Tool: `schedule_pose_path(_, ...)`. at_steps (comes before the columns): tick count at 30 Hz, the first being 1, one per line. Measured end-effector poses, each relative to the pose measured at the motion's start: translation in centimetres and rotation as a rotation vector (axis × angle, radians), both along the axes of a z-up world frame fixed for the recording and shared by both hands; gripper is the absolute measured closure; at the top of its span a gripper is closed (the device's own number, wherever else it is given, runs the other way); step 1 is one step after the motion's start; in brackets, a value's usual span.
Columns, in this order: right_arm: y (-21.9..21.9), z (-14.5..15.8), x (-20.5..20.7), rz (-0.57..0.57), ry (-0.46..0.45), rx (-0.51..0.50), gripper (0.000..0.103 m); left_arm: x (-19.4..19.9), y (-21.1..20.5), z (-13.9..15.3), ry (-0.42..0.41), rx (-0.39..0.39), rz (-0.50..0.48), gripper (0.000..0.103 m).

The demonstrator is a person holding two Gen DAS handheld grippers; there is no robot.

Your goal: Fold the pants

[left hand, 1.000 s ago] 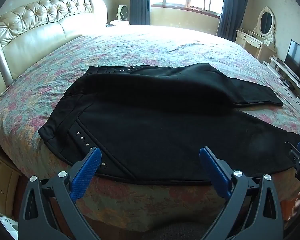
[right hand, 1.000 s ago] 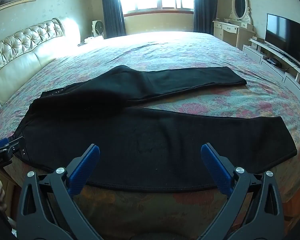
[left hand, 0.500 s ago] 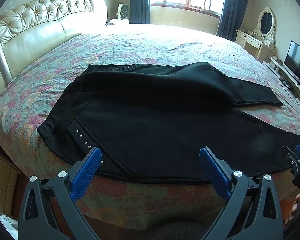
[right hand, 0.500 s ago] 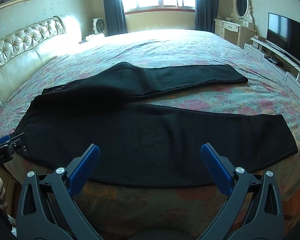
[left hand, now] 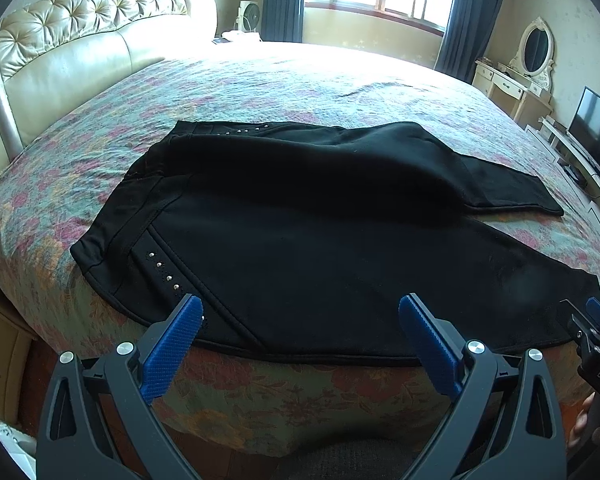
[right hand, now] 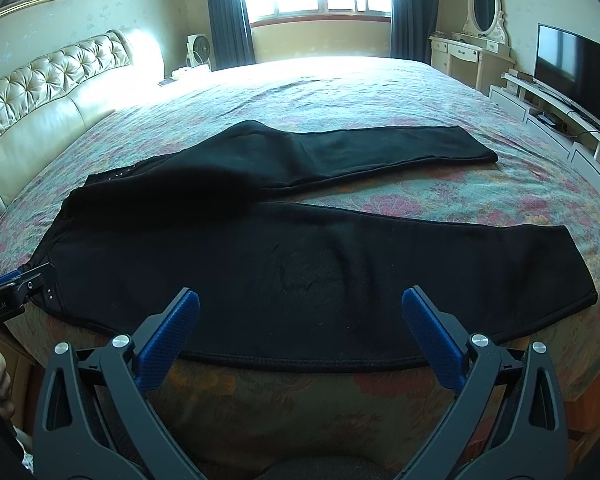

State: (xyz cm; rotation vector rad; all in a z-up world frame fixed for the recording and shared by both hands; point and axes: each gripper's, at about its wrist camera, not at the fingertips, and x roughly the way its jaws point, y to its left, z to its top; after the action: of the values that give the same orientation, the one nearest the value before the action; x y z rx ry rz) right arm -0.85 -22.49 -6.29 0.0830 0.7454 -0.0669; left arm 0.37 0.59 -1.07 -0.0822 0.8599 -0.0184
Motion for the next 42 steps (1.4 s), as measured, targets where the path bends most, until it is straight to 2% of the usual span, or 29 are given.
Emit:
schedule_pose_path(38,0.4,-0.9,0.8,0.033,0.036,0.001,0.002,0.2,-0.5,0.0,0.017,0.01,-0.036,0.005)
schedule_pose_path(42,0.3,-0.5,1.9,0.043,0.024,-0.014,0.002,0.8,0.3,0.8,-0.023,-0.009,-0.047,0.005)
